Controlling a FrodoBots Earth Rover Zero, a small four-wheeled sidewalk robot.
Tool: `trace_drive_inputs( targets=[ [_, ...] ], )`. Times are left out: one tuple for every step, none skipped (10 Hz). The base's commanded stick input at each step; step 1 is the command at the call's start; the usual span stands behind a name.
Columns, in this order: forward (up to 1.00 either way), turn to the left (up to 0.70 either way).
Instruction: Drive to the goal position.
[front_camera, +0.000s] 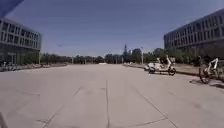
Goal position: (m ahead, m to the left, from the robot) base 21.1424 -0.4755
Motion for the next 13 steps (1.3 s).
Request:
trace_drive_inputs(
  targets=[
    [1.00, 0.00],
    [1.00, 0.00],
    [1.00, 0.00],
    [1.00, 0.00],
    [1.00, 0.00],
    [1.00, 0.00],
    [1.00, 0.00],
    [1.00, 0.00],
    [1.00, 0.00],
    [1.00, 0.00],
    [1.00, 0.00],
    [1.00, 0.00],
    [1.00, 0.00]
  ],
)
